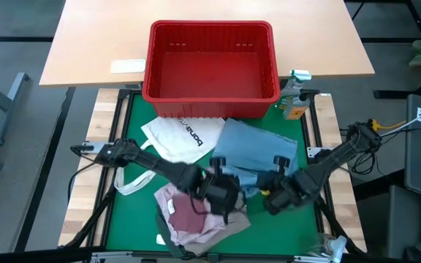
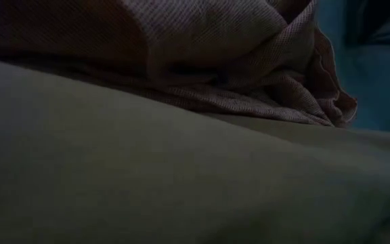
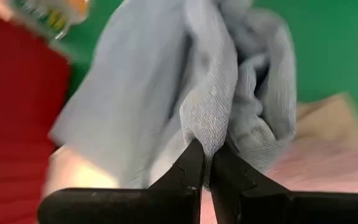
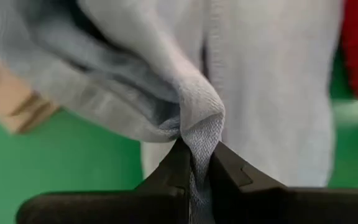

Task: Fold laundry
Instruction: Fold the blue jeans

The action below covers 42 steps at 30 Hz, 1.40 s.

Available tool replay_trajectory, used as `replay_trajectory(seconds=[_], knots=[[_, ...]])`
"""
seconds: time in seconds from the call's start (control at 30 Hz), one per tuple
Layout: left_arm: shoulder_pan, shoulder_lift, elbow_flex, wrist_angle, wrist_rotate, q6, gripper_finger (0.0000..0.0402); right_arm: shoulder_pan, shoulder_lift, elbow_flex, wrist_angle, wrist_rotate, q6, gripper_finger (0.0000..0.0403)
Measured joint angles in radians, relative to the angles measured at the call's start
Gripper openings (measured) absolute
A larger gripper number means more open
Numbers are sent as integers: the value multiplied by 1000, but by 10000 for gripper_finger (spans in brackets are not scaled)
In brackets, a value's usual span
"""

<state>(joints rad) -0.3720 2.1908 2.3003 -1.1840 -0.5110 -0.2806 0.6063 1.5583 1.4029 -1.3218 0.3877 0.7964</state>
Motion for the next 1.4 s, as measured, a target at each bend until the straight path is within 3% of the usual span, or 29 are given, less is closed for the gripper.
replay_trajectory(seconds=[0.27, 0.4, 0.67, 0.87, 1.03, 1.4], knots=[[165, -1, 28, -209, -42, -6, 11, -226, -97, 0, -97, 85, -98, 32], [259, -1, 16, -213, -63, 2, 11, -353, -110, -1, -89, 97, -230, 32], [398, 0, -11, -184, -9, 3, 11, -560, -108, -105, 19, 89, -405, 32], [453, 0, -112, -98, 73, 54, 11, -638, -109, -173, 76, 38, -481, 33], [480, 0, -197, -36, 71, 80, 11, -662, -108, -234, 159, 38, -587, 33], [519, 0, -264, 37, 58, 157, 18, -662, -108, -363, 333, 129, -804, 33]])
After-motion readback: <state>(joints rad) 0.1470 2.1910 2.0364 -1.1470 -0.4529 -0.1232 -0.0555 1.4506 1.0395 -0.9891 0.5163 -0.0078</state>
